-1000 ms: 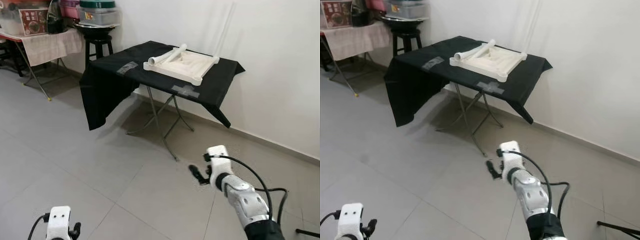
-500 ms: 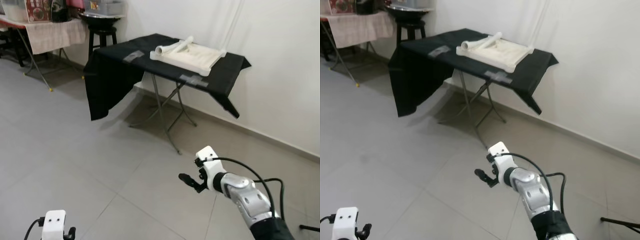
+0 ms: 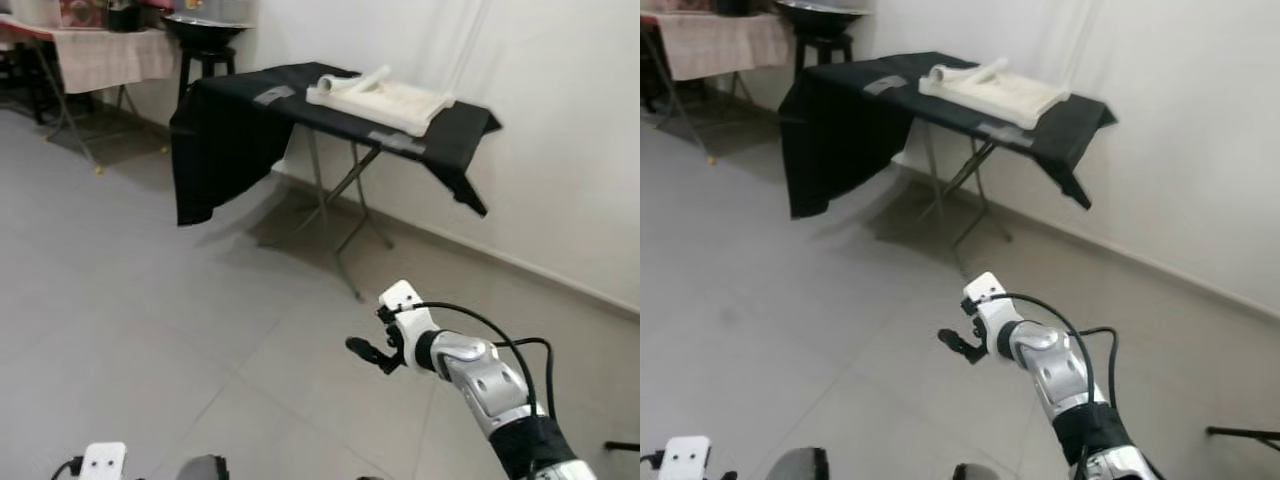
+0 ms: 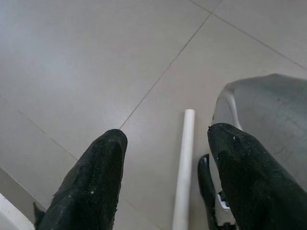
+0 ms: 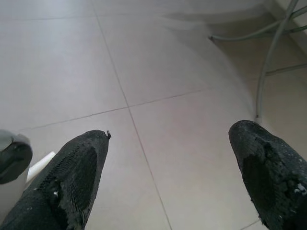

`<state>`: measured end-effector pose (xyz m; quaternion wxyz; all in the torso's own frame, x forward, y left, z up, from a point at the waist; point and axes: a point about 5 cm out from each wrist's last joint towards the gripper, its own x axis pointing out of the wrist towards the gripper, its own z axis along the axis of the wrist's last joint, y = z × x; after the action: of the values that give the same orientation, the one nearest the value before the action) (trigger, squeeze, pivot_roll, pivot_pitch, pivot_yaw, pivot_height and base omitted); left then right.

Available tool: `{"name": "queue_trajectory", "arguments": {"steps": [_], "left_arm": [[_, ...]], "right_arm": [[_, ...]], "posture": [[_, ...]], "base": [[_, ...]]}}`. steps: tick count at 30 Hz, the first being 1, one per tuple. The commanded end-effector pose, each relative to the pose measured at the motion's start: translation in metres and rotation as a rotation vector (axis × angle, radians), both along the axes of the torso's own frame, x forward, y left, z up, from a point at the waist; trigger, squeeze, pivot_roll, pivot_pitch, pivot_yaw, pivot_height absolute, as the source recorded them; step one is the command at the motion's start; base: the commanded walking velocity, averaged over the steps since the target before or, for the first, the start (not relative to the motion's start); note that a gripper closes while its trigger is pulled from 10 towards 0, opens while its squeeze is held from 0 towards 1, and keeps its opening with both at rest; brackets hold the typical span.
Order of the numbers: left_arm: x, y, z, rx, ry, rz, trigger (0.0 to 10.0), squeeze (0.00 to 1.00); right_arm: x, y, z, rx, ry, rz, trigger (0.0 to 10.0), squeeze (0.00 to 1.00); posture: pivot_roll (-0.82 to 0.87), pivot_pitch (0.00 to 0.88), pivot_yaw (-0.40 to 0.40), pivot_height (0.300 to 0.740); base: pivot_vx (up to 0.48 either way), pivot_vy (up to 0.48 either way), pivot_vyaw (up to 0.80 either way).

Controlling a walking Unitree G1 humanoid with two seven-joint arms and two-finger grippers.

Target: Building children table

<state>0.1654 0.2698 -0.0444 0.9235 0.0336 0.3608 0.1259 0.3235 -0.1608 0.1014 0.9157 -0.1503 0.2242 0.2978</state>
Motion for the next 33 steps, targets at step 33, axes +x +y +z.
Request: {"name": "queue_trajectory", "arguments": {"steps": [33], "left_arm": [[-0.023, 0.018, -0.011, -0.068, 0.081, 0.189, 10.0, 0.0]], "right_arm": [[0.019, 0.023, 0.037, 0.001, -0.072, 0.183, 10.0, 0.0]], "posture": [[0.06, 0.016, -0.185, 0.455]], "base": [[0.0, 0.0, 0.0]]}}
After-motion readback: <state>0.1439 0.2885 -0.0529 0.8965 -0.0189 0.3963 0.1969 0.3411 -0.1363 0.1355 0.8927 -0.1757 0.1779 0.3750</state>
